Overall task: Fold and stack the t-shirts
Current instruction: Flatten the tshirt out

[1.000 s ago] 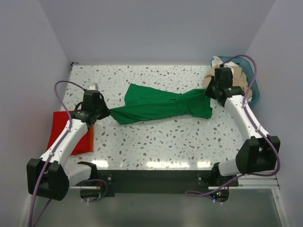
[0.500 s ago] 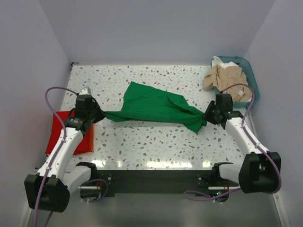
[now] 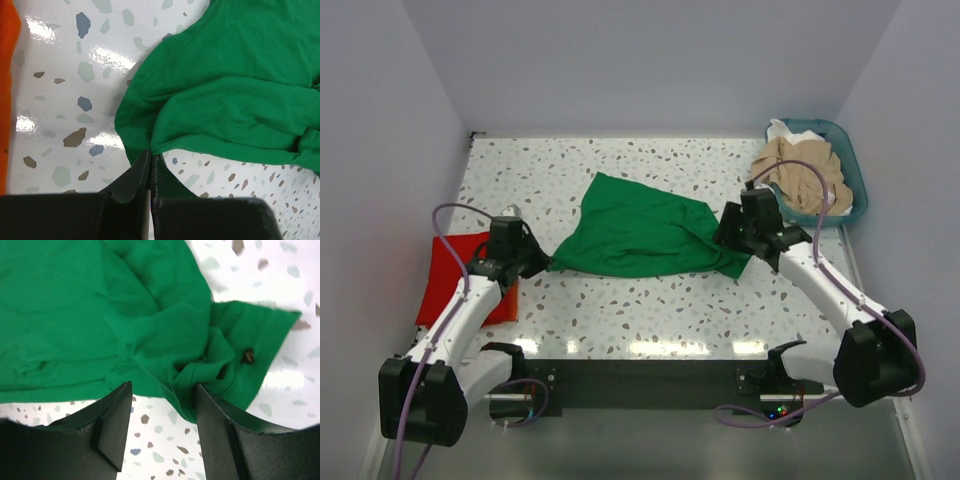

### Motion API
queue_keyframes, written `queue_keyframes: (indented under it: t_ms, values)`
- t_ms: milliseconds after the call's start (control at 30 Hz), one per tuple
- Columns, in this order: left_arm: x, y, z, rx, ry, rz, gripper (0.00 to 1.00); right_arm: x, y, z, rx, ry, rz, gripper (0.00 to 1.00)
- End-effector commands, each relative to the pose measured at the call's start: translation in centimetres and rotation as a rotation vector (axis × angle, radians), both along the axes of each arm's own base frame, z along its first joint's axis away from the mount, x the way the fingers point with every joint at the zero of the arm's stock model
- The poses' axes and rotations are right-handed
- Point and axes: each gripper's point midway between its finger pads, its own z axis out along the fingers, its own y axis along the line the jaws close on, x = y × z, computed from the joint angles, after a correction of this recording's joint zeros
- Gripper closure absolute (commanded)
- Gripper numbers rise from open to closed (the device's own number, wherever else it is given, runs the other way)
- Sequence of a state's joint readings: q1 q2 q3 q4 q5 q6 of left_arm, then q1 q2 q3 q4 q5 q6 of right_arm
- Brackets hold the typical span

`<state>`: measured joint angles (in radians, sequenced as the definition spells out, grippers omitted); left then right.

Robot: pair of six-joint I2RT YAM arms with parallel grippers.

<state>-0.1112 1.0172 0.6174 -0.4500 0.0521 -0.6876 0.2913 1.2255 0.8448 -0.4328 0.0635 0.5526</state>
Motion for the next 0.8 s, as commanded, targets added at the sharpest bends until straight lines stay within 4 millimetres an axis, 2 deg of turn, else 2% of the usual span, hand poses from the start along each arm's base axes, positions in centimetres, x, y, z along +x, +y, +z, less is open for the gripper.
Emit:
queue_keyframes:
  t_ms: [0,167,233,367,533,667,767]
  values:
    - [1.5,-0.4,1.2,-0.034,-0.063,0.001,0.97,2.7,0.9,2.7,-0.067,-0.098,-0.006,0.44]
    - [1.7,-0.6,1.2,-0.044,-0.069,-0.010,0.97,3.7,1.6,3.7,-0.160,-0.116,0.015,0.42]
    - [1.8,-0.6,1.2,-0.043,-0.069,-0.009,0.97,3.6,1.5,3.7,-0.226,-0.108,0.023,0.40]
    - [1.8,-0.7,1.2,-0.042,-0.069,-0.014,0.97,3.1,0.2,4.7,-0.309,-0.130,-0.015,0.40]
    - [1.9,-0.6,1.0,-0.039,-0.063,-0.012,0.97,2.4,0.2,6.4,-0.331,-0.157,-0.013,0.40]
    - [2.0,-0.7,1.0,-0.041,-0.066,-0.014,0.97,2.4,1.9,6.4,-0.316,-0.167,0.028,0.39]
    - [2.1,-0.7,1.1,-0.040,-0.069,-0.014,0.97,2.9,3.8,4.7,-0.311,-0.126,0.086,0.39]
